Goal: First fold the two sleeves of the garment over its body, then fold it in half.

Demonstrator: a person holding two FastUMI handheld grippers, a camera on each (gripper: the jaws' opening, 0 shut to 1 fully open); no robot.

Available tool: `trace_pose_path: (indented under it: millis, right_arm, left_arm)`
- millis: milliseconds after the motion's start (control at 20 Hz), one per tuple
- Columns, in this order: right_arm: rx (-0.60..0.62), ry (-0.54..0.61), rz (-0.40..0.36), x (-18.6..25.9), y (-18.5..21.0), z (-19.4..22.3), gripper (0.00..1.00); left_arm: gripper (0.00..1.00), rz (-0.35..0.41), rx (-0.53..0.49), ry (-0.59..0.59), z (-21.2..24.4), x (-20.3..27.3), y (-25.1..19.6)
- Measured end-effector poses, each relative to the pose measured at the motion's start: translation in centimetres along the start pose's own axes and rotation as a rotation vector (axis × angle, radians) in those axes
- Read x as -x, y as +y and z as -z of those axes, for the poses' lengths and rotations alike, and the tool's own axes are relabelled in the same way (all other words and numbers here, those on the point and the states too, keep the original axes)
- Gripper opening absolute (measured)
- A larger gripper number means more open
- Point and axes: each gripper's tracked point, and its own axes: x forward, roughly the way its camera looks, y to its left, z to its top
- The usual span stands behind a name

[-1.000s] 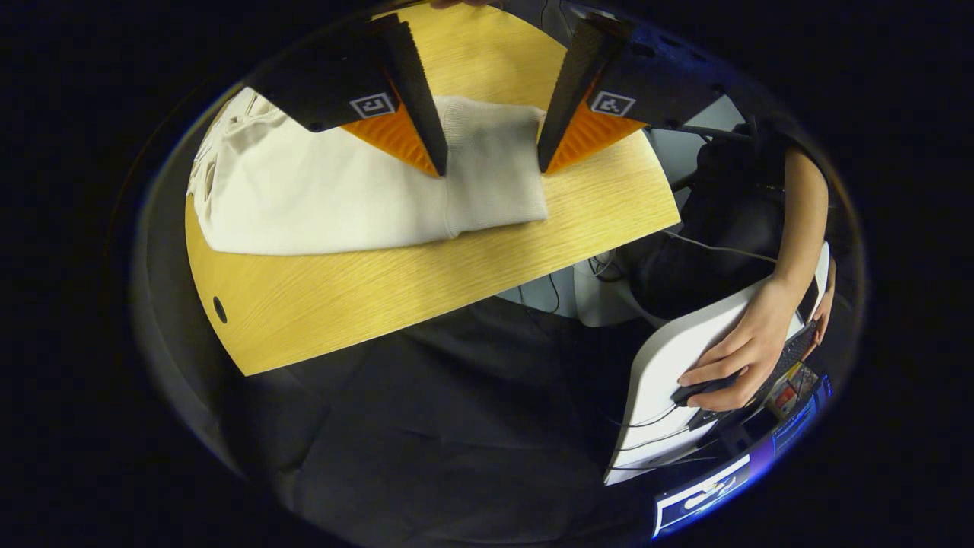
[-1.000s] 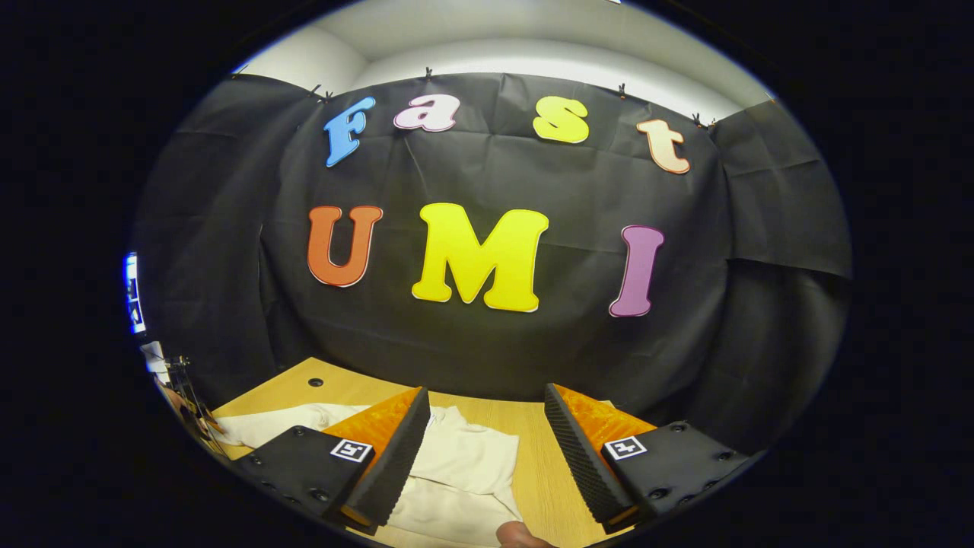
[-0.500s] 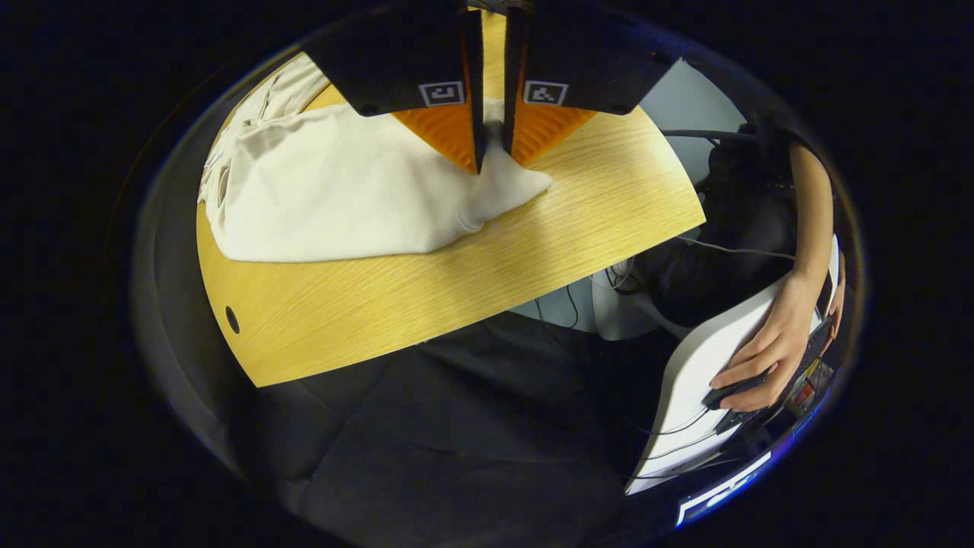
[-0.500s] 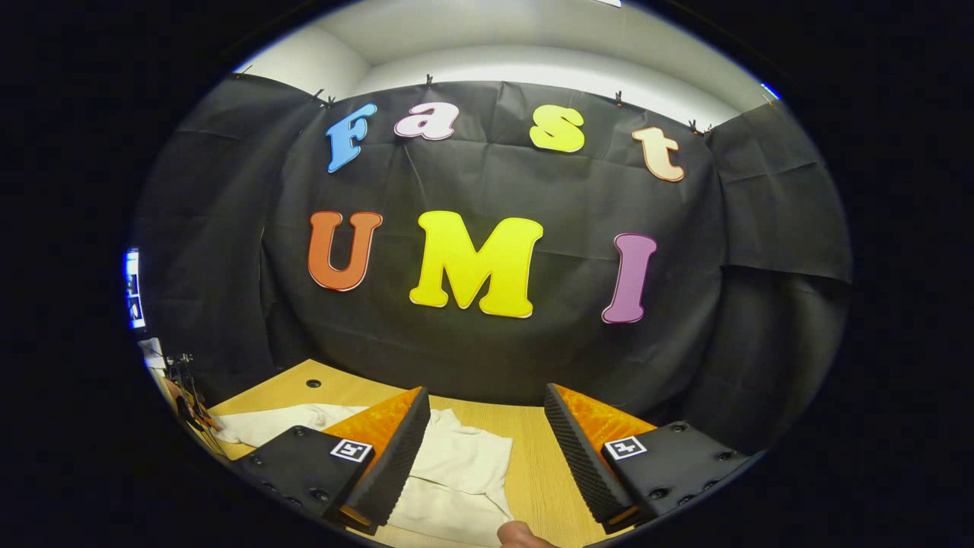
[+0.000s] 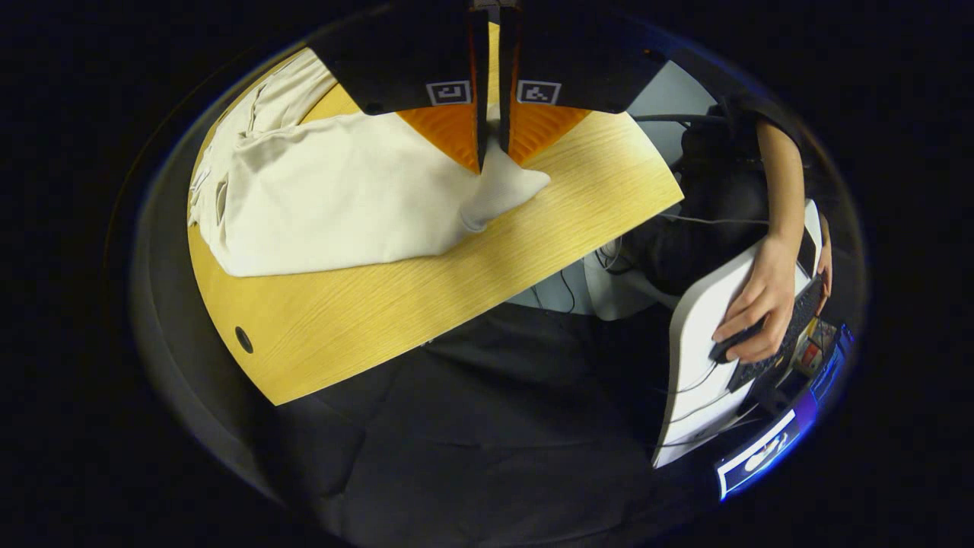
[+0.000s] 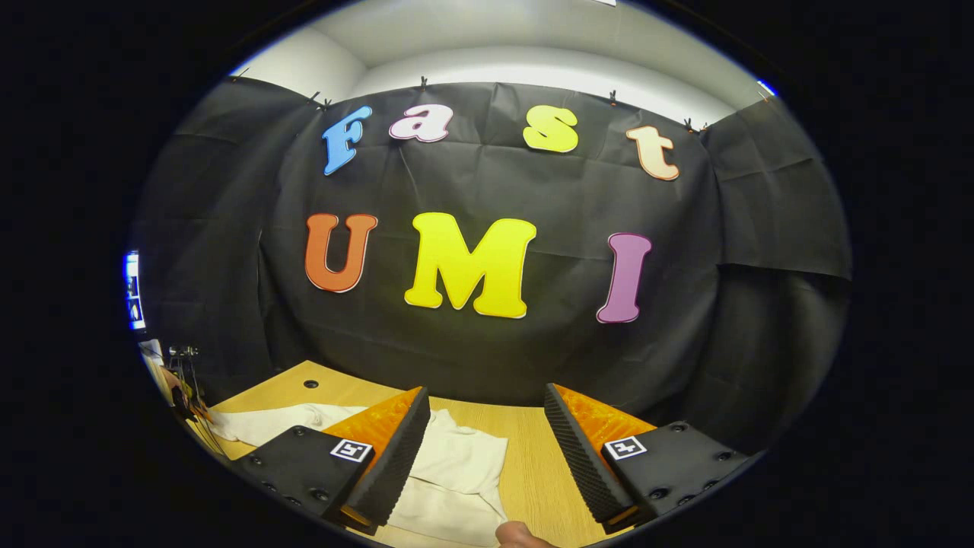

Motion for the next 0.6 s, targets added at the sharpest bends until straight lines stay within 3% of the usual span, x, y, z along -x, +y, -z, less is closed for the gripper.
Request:
trace_pose_path:
  millis: [250, 600]
  right_arm:
    - [0.003, -0.006, -0.017, 0.0, -0.3, -0.6, 0.94]
    - [0.019, -0.041, -0.006, 0.3, -2.5, -1.7, 0.94]
  left_arm:
    - [0.08, 0.031, -0.118, -0.082, -2.9, 3.1, -4.2]
    - [0.08, 0.115, -0.266, -0.129, -3.0, 5.8, -13.7]
